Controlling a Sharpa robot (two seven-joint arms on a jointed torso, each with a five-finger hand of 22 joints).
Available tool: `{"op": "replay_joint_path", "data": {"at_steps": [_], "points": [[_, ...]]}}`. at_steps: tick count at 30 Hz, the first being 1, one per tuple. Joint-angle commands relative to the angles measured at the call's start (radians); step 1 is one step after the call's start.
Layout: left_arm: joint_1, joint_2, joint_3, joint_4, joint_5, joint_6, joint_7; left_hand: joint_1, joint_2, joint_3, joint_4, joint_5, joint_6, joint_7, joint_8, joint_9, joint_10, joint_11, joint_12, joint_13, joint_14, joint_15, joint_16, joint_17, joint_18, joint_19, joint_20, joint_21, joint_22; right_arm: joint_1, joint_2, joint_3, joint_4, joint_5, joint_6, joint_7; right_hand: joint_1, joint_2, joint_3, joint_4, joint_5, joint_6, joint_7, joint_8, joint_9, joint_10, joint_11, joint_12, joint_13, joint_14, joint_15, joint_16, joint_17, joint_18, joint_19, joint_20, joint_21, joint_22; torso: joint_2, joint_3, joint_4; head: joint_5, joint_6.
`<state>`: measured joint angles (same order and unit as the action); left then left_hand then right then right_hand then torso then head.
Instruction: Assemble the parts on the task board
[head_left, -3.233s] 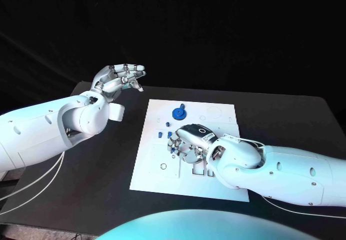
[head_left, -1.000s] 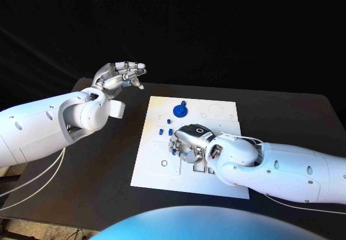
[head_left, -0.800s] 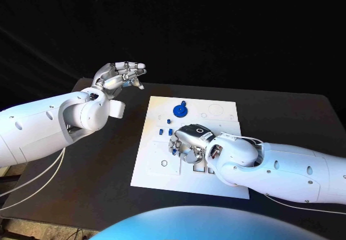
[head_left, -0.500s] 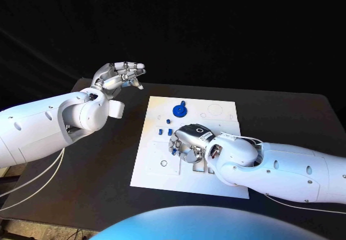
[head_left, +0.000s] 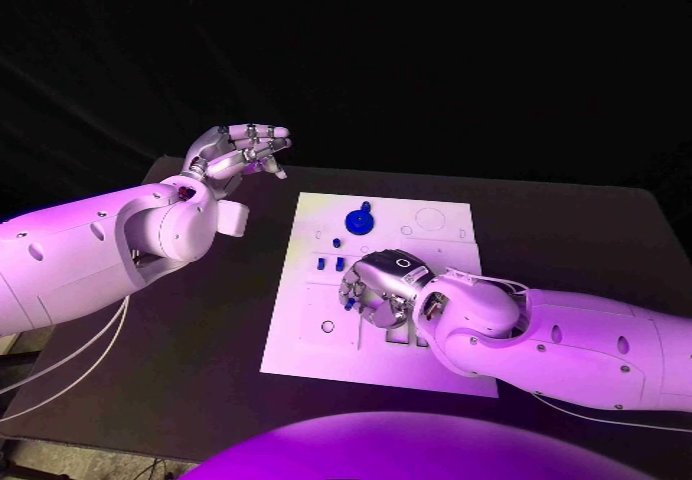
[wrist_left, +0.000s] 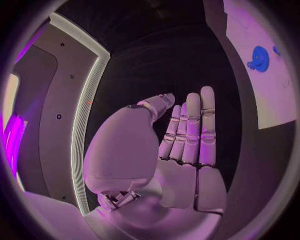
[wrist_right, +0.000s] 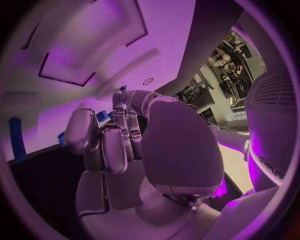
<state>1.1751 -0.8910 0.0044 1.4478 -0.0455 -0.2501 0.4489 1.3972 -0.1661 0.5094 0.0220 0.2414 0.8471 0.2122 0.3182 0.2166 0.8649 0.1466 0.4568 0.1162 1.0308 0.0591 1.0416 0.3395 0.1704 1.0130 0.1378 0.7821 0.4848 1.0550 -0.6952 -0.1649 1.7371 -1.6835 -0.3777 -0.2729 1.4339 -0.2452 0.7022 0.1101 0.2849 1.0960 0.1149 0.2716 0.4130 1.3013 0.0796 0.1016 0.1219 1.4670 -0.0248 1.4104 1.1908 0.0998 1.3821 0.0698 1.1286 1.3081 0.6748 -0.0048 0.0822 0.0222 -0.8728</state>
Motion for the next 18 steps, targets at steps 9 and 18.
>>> {"op": "replay_joint_path", "data": {"at_steps": [9,18], "points": [[0.001,0.003,0.001,0.000,0.002,0.014,0.005,-0.002,0.004,0.000,-0.007,0.006,-0.005,-0.003,0.004,0.001,-0.007,-0.002,0.006,-0.001,-0.006,-0.001,0.005,-0.001,0.013,-0.006,0.002,0.006,0.001,-0.001,0.005,0.000,0.000,-0.015,0.031,-0.025,0.003,0.011,0.002,-0.008,0.003,0.001,0.004,0.004,0.002,0.038,-0.033,0.003,0.002,0.032,-0.005,0.007,0.000,-0.008,-0.001,0.002,0.004,0.078,0.000,-0.0009,0.0003,0.000,0.000],[0.001,0.003,0.001,0.000,0.002,0.015,0.004,-0.002,0.004,0.000,-0.007,0.006,-0.005,-0.003,0.004,0.001,-0.007,-0.002,0.006,-0.001,-0.006,-0.001,0.005,-0.001,0.013,-0.006,0.002,0.006,0.001,-0.001,0.019,0.000,-0.005,-0.019,0.090,-0.041,-0.001,0.011,0.001,-0.008,0.002,-0.001,0.005,0.004,0.003,0.037,-0.032,0.001,0.002,0.031,-0.005,0.004,-0.005,-0.006,-0.004,0.002,-0.003,0.075,0.000,-0.0026,0.0013,-0.001,0.000]]}}
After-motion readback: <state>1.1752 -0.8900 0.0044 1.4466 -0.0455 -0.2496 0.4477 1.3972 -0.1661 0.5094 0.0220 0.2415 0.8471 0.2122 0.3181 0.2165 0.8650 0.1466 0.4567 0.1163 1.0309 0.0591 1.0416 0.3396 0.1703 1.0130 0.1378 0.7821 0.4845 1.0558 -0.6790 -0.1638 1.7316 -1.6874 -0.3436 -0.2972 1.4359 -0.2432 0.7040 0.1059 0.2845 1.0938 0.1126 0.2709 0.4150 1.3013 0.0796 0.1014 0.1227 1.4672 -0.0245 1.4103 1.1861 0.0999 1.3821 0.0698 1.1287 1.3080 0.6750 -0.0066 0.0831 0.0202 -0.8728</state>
